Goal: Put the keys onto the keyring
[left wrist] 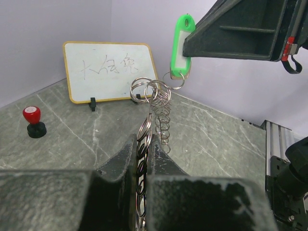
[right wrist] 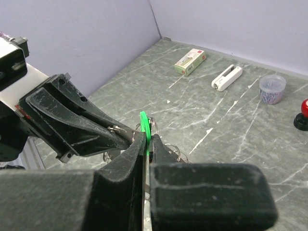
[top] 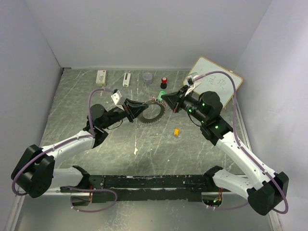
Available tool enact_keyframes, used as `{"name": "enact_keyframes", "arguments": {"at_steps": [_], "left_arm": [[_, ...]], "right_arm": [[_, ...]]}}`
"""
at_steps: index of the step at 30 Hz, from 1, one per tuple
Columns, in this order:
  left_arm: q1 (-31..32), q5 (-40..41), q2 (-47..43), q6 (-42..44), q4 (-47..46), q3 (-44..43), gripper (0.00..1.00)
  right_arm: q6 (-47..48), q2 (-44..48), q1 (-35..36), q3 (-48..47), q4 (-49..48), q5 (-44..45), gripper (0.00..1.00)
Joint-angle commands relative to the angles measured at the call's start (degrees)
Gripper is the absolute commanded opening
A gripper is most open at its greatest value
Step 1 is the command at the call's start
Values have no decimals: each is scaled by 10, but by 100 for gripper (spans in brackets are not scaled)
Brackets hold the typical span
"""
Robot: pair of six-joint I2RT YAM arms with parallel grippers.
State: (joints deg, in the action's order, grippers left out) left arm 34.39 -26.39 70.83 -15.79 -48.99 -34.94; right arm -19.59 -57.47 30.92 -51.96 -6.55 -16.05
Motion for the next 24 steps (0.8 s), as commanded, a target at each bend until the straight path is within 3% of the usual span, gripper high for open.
{"name": "enact_keyframes", "arguments": {"at_steps": [1,16,17,19,21,24], "left_arm": [[-6,27,3,-25,-52,22,7],[16,58,27,-19,-62,23,9],[16,58,27,-19,-62,22,13],[17,57,27,-18,-63,23,33],[18,58,22,-16,-64,26,45],[18,65,3,-8,-63,35,56]], "right_arm": [[6,-1,-10,-24,-54,-3,0],[13,-45,-10,-40,-111,-72,0],[14,-47,-10,-41,-111,-76,0],[15,-51,-11,-43,-114,-82,0],[16,-54,-10,-45,-116,-87,0],[20,-57,-10,-45,-118,-95,0]]}}
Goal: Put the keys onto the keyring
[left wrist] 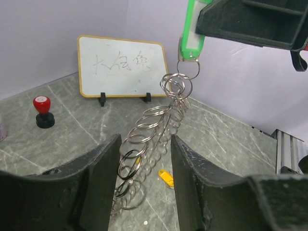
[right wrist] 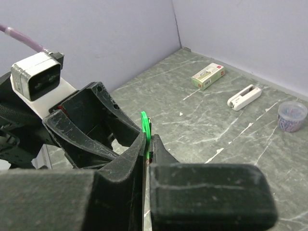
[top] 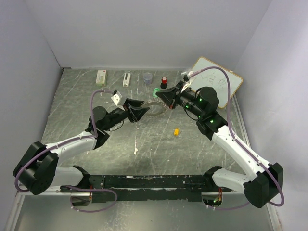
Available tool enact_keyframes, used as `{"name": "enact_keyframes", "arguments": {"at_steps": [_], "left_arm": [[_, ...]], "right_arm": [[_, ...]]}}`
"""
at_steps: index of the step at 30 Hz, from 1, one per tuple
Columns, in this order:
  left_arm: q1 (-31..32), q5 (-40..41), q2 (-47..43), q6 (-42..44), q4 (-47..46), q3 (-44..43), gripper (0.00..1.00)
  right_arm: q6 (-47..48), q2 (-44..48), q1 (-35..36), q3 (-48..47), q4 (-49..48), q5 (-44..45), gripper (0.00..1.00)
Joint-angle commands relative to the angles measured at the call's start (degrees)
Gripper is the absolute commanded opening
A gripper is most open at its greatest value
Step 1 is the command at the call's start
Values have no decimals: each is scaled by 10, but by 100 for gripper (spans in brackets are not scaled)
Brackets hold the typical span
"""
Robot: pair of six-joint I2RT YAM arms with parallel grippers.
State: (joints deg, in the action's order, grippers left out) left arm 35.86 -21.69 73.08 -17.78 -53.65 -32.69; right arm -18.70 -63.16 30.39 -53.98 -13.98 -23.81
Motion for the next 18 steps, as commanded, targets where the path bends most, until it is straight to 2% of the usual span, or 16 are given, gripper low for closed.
{"name": "enact_keyframes", "arguments": {"at_steps": [1,11,15,18], "left_arm": [[3,19,-29,15,-12,15,57],[3,28,-114,60,34,18,62],[3,36,-116,83,64,1,62],[3,10,-101,111,72,-11,61]], "right_arm": [[15,-1,-4,-26,-41,-21,0],[61,-12,-6,-30,-20,-56,0],[74,-13,-7,-30,-17,-76,0],[82,-11,-9,-31,-19,-98,0]]}}
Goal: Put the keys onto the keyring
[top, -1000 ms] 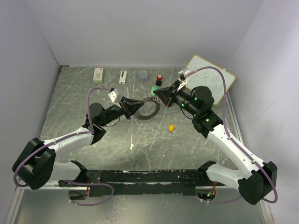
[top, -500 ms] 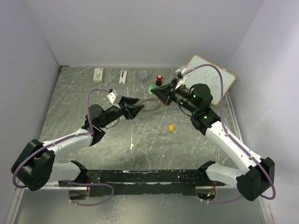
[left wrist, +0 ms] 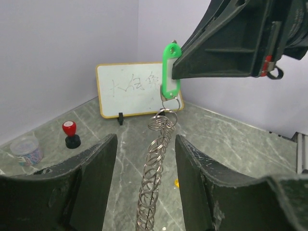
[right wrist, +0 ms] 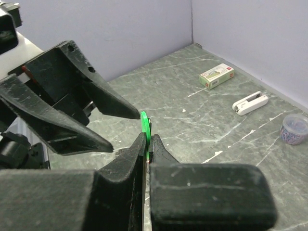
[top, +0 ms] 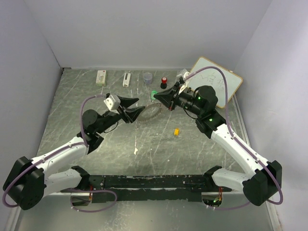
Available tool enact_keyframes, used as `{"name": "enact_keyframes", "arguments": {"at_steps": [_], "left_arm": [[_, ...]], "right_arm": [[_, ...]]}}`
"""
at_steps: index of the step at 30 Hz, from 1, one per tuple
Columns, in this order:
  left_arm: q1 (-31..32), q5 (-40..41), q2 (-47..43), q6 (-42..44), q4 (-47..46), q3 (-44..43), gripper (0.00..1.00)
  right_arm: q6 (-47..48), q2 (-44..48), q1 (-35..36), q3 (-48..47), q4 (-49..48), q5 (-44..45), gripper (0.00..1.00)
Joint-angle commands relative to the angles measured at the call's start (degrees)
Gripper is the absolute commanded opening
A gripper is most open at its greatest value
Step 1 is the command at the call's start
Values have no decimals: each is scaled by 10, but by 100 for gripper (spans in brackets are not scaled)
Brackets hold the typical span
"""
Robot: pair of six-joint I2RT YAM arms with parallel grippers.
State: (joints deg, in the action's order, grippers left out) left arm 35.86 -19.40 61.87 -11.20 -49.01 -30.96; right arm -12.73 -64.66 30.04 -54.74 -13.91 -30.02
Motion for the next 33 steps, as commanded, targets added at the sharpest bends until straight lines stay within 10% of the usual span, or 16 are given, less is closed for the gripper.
{"name": "enact_keyframes", "arguments": {"at_steps": [1,33], "left_arm": [[3,-26,18,55,24,-31,61],[-2,-282,103,171,108,-116,46]], "right_arm": [[25,4,-6,-22,-21,-43,0],[94,-7,-14,-22,26,-188,0]]}}
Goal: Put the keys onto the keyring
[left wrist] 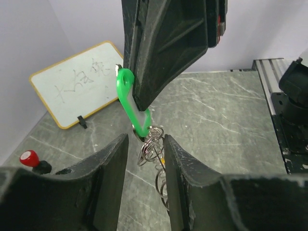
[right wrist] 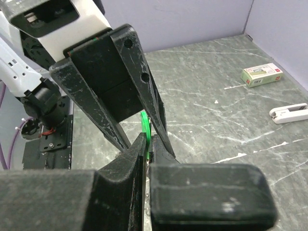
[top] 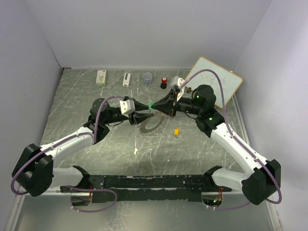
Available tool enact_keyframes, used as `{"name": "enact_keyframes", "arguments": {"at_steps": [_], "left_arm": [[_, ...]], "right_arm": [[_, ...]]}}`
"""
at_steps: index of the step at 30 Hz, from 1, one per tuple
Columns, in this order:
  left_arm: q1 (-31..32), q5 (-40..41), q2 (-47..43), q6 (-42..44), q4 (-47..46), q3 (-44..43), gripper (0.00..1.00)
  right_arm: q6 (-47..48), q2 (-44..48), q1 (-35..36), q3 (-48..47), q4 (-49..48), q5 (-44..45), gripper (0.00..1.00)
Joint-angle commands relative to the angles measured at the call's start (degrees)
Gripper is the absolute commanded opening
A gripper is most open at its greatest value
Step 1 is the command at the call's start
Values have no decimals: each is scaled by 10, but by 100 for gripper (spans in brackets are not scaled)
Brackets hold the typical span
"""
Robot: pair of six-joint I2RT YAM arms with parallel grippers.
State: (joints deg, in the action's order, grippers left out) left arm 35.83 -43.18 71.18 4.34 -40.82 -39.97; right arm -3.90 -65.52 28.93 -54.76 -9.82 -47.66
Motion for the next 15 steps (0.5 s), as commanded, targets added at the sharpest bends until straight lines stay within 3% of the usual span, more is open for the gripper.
{"name": "enact_keyframes", "arguments": {"at_steps": [1,6,11,15], "left_arm": [[-1,-48,12,15,28,-26,46],[-1,-54,15,16,37,-28,44],[-1,-52,14,16,44,-29,27],[-1,-44,9,17,48,-27,23]], "right_arm": [[5,0,-3,-22,-15,-11,0],[5,2,-3,-22,-17,-10,0],[2,5,-3,-22,-21,-2,0],[-1,4,-4,-22,-23,5,0]]}}
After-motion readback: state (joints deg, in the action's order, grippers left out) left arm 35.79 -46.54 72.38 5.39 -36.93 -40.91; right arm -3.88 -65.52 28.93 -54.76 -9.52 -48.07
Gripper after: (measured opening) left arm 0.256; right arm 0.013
